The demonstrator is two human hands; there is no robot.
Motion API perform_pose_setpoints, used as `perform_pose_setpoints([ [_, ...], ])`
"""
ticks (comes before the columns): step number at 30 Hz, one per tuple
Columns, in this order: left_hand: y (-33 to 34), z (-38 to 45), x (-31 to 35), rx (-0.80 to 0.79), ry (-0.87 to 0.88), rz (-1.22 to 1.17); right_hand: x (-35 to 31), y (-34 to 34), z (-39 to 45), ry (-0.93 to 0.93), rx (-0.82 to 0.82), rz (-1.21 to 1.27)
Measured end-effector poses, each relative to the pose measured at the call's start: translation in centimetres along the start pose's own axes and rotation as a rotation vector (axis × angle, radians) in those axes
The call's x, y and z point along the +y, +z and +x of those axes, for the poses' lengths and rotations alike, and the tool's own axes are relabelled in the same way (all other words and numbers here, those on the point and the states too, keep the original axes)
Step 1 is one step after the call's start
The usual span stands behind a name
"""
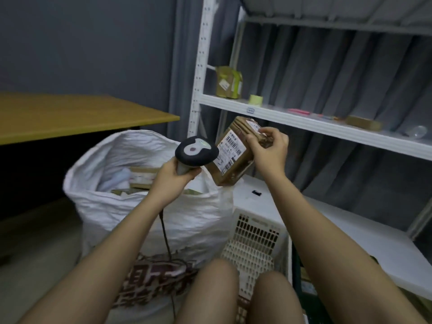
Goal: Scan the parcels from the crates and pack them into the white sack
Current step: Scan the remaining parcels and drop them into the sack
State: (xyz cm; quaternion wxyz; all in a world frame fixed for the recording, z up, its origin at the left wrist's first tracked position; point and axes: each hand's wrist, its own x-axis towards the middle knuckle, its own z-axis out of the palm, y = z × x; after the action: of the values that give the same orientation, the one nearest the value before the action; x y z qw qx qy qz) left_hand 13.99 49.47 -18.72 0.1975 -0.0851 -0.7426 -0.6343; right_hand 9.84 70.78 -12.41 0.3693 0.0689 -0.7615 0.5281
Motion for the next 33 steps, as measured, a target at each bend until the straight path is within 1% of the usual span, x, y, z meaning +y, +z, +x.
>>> perform_pose_setpoints([
  [4, -5.5, 0.3, -0.3, 0.112, -0.033, -0.011, -1.4, 6.2, 0.5, -0.057, -0.002, 0.059],
  [8, -8.4, 0.3, -1.9, 0.191, -0.047, 0.018, -1.2, 11.1, 0.7, -0.108, 0.043, 0.108],
  [9, -8.7, 0.4, -2.4, 0.206, -0.050, 0.027, -0.4, 12.1, 0.5, -0.117, 0.039, 0.084],
  [10, -8.9, 0.6, -3.1, 0.211, -0.051, 0.031, 0.6, 12.9, 0.3, -0.125, -0.006, 0.024],
  [11, -8.8, 0.9, -3.5, 0.214, -0.055, 0.024, 2.0, 13.4, 0.2, -0.103, -0.134, -0.063],
  [12, -8.7, 1.2, -3.9, 0.212, -0.071, 0.022, 3.3, 13.7, 0.1, -0.042, -0.350, -0.174],
  [13, -8.4, 1.4, -4.2, 0.205, -0.082, 0.012, 4.6, 13.7, -0.1, 0.049, -0.613, -0.304],
  [14, -8.0, 1.6, -4.5, 0.189, -0.093, 0.011, 5.6, 13.4, -0.4, 0.149, -0.835, -0.411],
  [15, -7.6, 1.9, -4.7, 0.170, -0.094, 0.005, 6.7, 13.1, -0.6, 0.201, -0.938, -0.462],
  [16, -7.2, 2.1, -5.0, 0.150, -0.095, 0.017, 7.5, 12.8, -0.6, 0.192, -0.924, -0.464],
  [19, -5.6, 2.5, -5.2, 0.105, -0.101, 0.059, 8.8, 11.6, 0.1, 0.104, -0.772, -0.364],
  [23, -2.6, 2.5, -4.8, 0.059, -0.082, 0.062, 7.9, 8.3, 0.9, 0.043, -0.595, -0.237],
  [25, -0.7, 2.5, -4.3, 0.023, -0.076, 0.064, 7.6, 6.2, 0.9, 0.023, -0.536, -0.212],
  [28, 2.9, 2.3, -3.5, -0.022, -0.060, 0.041, 8.4, 2.8, 0.8, 0.062, -0.448, -0.203],
  [33, 10.3, 1.6, -2.6, -0.143, -0.028, -0.007, 11.7, -4.0, -0.3, 0.207, -0.340, -0.225],
])
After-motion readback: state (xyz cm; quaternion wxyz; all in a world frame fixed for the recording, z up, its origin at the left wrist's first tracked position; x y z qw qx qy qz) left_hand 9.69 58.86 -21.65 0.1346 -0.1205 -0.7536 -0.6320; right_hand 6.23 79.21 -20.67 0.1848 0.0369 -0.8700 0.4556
